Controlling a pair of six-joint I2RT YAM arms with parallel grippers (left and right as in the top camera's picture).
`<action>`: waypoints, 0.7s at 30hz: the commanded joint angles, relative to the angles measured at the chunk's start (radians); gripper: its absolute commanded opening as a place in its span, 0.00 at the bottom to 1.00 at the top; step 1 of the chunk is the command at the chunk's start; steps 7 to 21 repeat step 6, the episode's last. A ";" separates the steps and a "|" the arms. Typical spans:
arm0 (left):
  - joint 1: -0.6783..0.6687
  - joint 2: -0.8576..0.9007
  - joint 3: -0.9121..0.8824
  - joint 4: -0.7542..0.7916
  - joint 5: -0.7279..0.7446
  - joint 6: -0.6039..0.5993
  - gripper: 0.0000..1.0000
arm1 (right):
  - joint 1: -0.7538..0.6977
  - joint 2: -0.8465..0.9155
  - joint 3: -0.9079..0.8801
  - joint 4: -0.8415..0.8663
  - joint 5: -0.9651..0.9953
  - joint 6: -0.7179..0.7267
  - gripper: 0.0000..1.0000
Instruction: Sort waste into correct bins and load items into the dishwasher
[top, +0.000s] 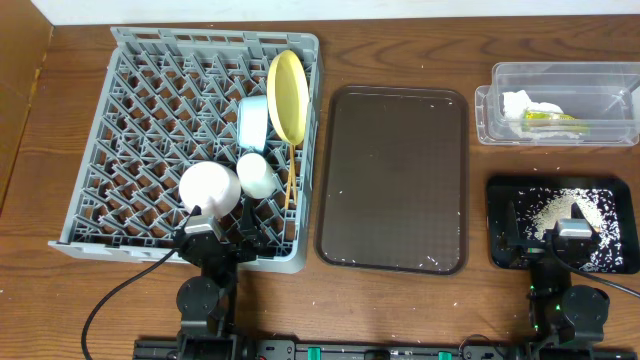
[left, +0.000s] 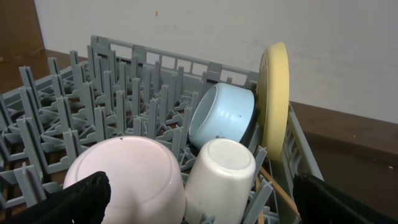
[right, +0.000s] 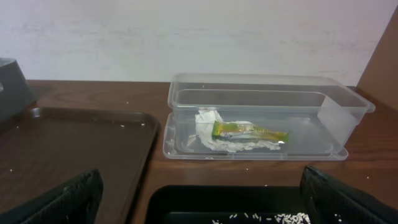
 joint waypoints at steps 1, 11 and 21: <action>0.005 -0.007 -0.018 -0.040 -0.031 -0.002 0.95 | -0.003 -0.006 -0.002 -0.005 -0.011 0.008 0.99; 0.005 -0.007 -0.018 -0.040 -0.031 -0.002 0.95 | -0.003 -0.006 -0.002 -0.005 -0.011 0.008 0.99; 0.005 -0.007 -0.018 -0.040 -0.031 -0.002 0.95 | -0.003 -0.006 -0.002 -0.005 -0.011 0.008 0.99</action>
